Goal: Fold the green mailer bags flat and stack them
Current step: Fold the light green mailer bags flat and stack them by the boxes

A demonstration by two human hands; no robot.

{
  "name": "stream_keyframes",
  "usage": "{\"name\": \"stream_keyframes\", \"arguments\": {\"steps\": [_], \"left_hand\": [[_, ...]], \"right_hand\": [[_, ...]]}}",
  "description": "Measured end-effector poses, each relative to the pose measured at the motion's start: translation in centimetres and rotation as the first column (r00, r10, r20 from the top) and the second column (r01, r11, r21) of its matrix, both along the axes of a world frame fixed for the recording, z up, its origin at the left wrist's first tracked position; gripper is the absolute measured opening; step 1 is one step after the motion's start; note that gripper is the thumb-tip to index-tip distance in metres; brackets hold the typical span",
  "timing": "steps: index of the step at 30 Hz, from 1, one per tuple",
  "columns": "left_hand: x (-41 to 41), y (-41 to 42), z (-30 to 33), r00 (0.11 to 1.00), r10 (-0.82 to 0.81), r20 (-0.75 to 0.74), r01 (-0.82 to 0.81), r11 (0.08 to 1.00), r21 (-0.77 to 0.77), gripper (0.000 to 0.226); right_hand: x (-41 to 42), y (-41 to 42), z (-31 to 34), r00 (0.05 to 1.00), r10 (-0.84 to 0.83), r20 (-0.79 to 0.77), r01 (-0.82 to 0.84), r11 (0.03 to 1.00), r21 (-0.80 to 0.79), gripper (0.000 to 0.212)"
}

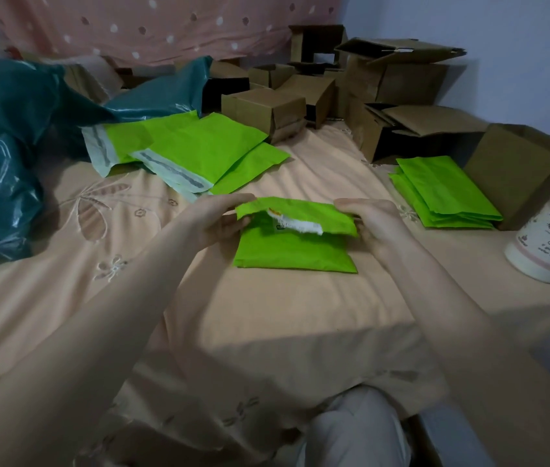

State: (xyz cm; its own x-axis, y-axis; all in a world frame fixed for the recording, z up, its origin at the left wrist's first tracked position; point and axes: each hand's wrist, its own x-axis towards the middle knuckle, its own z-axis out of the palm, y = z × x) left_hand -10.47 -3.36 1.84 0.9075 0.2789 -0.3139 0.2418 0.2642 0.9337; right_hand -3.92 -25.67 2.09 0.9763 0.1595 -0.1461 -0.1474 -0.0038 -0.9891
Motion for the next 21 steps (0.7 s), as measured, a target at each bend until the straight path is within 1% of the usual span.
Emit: {"name": "stream_keyframes", "arguments": {"steps": [1,3,5,8,10,12,13,14,16,18,19,21], "left_hand": [[0.0,0.2,-0.2,1.000,-0.014,0.000,0.014,0.999,0.033,0.004],[-0.2,0.6,-0.5,0.997,-0.072,0.010,0.071,0.993,0.090,0.013],[-0.5,0.8,-0.8,0.995,-0.101,0.025,0.098,0.989,0.107,0.025],[-1.0,0.6,-0.8,0.995,-0.098,0.036,0.093,0.988,0.124,0.035],[-1.5,0.3,-0.5,0.996,-0.083,0.039,0.076,0.984,0.161,0.038],[-1.9,0.2,-0.3,0.995,-0.083,0.053,0.073,0.981,0.182,0.039],[-2.2,0.1,-0.2,0.995,-0.086,0.058,0.073,0.978,0.194,0.039],[-2.5,-0.1,0.0,0.994,-0.087,0.061,0.071,0.974,0.217,0.039],[-2.8,-0.4,0.2,0.993,-0.089,0.079,0.063,0.956,0.286,0.045],[-3.1,-0.7,0.1,0.988,-0.095,0.120,0.046,0.932,0.359,0.053],[-3.1,-0.9,0.0,0.987,-0.091,0.136,0.030,0.919,0.394,0.057],[-3.1,-1.2,-0.4,0.982,-0.073,0.176,-0.015,0.892,0.451,0.062]], "right_hand": [[0.1,-0.2,-0.1,1.000,0.006,-0.003,-0.006,1.000,-0.005,0.016],[0.2,-0.6,-0.2,1.000,-0.008,-0.005,0.008,1.000,0.000,0.025],[0.3,-0.9,-0.4,1.000,-0.018,0.017,0.018,1.000,-0.019,0.027],[0.3,-1.0,-0.5,0.999,-0.017,0.048,0.020,0.997,-0.074,0.030],[-0.1,-0.7,-0.3,0.999,-0.030,0.035,0.031,0.999,-0.035,0.030],[-0.7,-0.5,0.0,1.000,-0.016,-0.017,0.016,1.000,0.012,0.028],[-1.0,-0.5,0.1,0.999,0.008,-0.035,-0.008,1.000,-0.005,0.030],[-1.2,-0.6,0.0,0.999,0.035,-0.040,-0.037,0.998,-0.055,0.036],[-1.5,-0.8,-0.3,0.997,0.073,-0.009,-0.074,0.986,-0.148,0.054],[-1.7,-0.9,-0.5,0.994,0.099,0.036,-0.091,0.982,-0.167,0.067],[-1.9,-0.9,-0.6,0.992,0.114,0.057,-0.103,0.980,-0.168,0.069],[-2.5,-0.9,-0.5,0.985,0.139,0.105,-0.114,0.969,-0.217,0.065]]}}
